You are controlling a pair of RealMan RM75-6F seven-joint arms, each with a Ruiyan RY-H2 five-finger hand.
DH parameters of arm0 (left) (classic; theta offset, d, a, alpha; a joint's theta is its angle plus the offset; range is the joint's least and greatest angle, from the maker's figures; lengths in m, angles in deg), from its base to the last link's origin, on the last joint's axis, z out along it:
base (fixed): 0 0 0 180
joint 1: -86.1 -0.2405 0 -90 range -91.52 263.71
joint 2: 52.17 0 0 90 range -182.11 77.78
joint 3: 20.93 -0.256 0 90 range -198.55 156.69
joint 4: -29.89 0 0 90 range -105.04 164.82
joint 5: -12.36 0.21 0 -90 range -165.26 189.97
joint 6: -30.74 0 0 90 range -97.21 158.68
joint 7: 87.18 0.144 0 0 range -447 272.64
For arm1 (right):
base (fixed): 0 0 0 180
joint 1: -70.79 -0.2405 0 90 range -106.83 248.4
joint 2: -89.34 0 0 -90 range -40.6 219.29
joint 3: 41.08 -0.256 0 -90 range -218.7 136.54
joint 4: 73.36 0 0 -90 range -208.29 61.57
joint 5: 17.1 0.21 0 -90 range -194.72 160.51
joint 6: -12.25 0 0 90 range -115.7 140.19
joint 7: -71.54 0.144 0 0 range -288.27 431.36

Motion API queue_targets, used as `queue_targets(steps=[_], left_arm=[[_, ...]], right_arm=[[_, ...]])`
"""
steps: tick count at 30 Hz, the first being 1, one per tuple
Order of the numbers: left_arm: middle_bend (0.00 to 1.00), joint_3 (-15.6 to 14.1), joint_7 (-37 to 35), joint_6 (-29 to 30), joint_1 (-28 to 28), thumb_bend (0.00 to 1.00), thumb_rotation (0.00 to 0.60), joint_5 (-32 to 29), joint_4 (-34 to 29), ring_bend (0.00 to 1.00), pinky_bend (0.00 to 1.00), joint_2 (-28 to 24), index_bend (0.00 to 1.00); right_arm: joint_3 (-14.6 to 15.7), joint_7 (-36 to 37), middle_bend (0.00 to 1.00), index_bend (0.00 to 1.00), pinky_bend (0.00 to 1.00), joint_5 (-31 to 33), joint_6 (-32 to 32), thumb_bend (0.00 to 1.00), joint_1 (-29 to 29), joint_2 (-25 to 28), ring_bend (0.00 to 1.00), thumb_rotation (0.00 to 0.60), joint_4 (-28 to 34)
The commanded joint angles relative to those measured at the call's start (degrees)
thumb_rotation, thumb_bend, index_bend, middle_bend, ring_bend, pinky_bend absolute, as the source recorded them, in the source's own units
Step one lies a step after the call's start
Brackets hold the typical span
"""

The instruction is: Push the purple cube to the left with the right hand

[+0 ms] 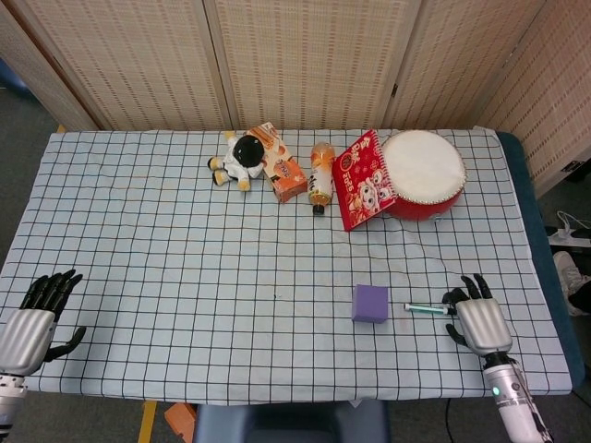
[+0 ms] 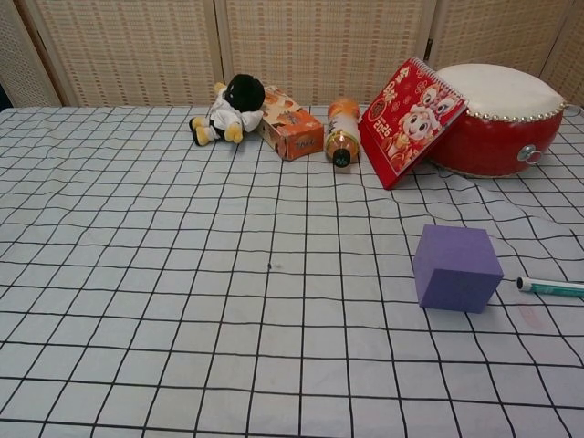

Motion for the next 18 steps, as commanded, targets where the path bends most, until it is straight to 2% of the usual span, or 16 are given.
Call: queue_targets(steps=[1,9,18], left_arm=[[0.00,-0.1,-0.3,0.1,-0.1,0.36,0.600,0.1,-0.1,0.00,0.01,-0.2,0.00],[0.00,-0.2,-1.3,0.4,-0.2,0.36,0.600,0.2,0.0,0.00,0.01,-0.6,0.00],[0.00,-0.2,-2.3,0.1,0.0,0.36,0.600,0.2,0.3,0.00,0.01,-0.8,0.00]], right_arm=[[-1.3,-2.8,0.41,0.47,0.10,3.2,-3.0,0.22,-2.1,-3.3,0.14,0.600,-2.8],[-2.0,-5.5,0.42,0.47,0.12,5.3,-4.2,0.23,-4.2,-7.8,0.15,0.600,-6.2],[-2.2,-9.6,0.42,0.48,0.12,8.9,-5.8,0.23,-5.8,-9.6,0.16,0.600,-7.4]])
